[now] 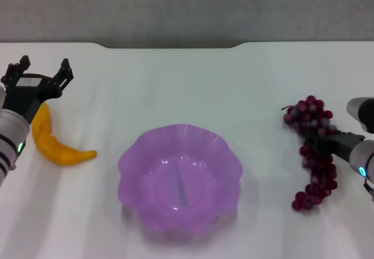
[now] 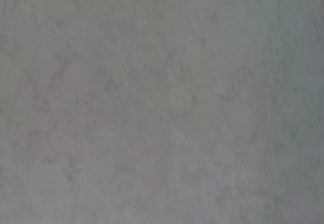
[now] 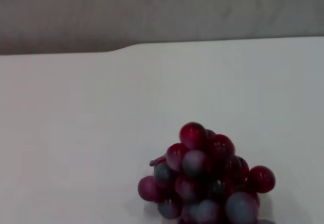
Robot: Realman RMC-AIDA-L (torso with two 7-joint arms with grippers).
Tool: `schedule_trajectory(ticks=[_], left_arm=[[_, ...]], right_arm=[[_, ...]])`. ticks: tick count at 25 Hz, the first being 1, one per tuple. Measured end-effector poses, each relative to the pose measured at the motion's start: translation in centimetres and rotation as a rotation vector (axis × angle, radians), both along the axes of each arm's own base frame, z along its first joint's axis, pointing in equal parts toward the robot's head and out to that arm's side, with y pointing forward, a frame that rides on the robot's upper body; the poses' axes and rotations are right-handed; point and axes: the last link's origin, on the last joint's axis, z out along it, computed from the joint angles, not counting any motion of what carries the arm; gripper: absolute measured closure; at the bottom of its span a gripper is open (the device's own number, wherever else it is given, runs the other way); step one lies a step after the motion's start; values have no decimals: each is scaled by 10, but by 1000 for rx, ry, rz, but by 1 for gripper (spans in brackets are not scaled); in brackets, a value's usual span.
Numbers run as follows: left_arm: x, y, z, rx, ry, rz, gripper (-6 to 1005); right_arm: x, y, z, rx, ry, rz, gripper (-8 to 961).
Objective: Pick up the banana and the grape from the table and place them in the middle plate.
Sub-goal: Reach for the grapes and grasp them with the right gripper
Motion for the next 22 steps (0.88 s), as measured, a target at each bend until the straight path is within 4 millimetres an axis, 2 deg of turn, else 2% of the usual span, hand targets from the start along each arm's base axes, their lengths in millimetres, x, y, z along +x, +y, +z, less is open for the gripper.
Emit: schedule_trajectory(ticks=[5, 12, 17, 22], left_arm=[[0, 0, 0, 2, -2, -1, 110], [2, 0, 0, 3, -5, -8, 110], [1, -1, 0, 3, -5, -4, 110], [1, 0, 0, 1, -4, -3, 110]], right_arm=[[-2, -3, -4, 11, -45, 52, 331], [4, -3, -2, 26, -25, 17, 446], [-1, -3, -6, 9, -40, 46, 505], [-4, -1, -7, 6, -41, 53, 523]])
